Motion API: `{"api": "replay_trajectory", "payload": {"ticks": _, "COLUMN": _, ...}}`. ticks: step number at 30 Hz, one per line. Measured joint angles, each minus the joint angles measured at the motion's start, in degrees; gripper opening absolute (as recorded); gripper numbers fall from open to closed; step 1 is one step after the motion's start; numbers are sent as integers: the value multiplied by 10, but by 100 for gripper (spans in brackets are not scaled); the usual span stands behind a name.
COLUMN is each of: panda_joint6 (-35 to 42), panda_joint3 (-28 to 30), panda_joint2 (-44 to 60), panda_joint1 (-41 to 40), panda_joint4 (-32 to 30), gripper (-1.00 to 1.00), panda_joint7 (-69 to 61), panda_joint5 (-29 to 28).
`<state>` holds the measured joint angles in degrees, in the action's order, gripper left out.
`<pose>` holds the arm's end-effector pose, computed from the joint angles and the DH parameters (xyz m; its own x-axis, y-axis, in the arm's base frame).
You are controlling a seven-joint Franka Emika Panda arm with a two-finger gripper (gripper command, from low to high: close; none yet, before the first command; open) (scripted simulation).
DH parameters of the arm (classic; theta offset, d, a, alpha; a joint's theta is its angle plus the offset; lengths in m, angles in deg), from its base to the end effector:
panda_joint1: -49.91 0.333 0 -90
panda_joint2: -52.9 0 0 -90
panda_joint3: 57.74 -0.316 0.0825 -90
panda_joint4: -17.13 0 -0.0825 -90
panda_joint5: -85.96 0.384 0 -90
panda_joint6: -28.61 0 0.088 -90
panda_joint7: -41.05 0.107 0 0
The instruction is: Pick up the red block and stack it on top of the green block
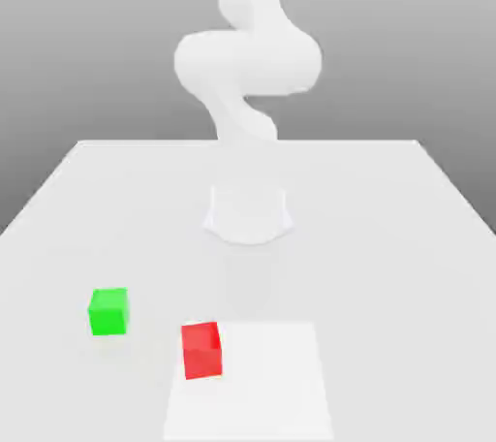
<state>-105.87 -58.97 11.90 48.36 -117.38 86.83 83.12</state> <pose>0.3799 -0.0002 0.6613 0.5213 -0.6903 0.5017 -0.5469 -0.7216 -0.4245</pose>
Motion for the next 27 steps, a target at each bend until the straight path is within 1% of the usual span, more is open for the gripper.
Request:
{"api": "replay_trajectory", "payload": {"ticks": 3, "panda_joint6": -38, "panda_joint3": -10, "panda_joint2": 70, "panda_joint1": -20, "panda_joint4": -37, "gripper": 0, "panda_joint7": -3, "panda_joint5": -37}}
{"api": "replay_trajectory", "payload": {"ticks": 7, "panda_joint6": -85, "panda_joint3": -8, "panda_joint2": 160, "panda_joint1": -42, "panda_joint4": -84, "gripper": 0, "panda_joint7": -15, "panda_joint5": -73}}
{"api": "replay_trajectory", "payload": {"ticks": 12, "panda_joint6": -145, "panda_joint3": 12, "panda_joint2": 268, "panda_joint1": -56, "panda_joint4": -142, "gripper": 0, "panda_joint7": -49, "panda_joint5": -91}}
{"api": "replay_trajectory", "payload": {"ticks": 14, "panda_joint6": -171, "panda_joint3": 24, "panda_joint2": 309, "panda_joint1": -56, "panda_joint4": -166, "gripper": 0, "panda_joint7": -72, "panda_joint5": -84}}
{"api": "replay_trajectory", "payload": {"ticks": 16, "panda_joint6": -197, "panda_joint3": 32, "panda_joint2": 348, "panda_joint1": -56, "panda_joint4": -190, "gripper": 0, "panda_joint7": -106, "panda_joint5": -64}}
{"api": "replay_trajectory", "payload": {"ticks": 19, "panda_joint6": -236, "panda_joint3": 39, "panda_joint2": 403, "panda_joint1": -54, "panda_joint4": -226, "gripper": 0, "panda_joint7": -180, "panda_joint5": 2}}
{"api": "replay_trajectory", "payload": {"ticks": 22, "panda_joint6": -273, "panda_joint3": 32, "panda_joint2": 447, "panda_joint1": -57, "panda_joint4": -231, "gripper": 0, "panda_joint7": -209, "panda_joint5": 32}}
{"api": "replay_trajectory", "payload": {"ticks": 27, "panda_joint6": -336, "panda_joint3": 25, "panda_joint2": 521, "panda_joint1": -60, "panda_joint4": -222, "gripper": 0, "panda_joint7": -220, "panda_joint5": 46}}
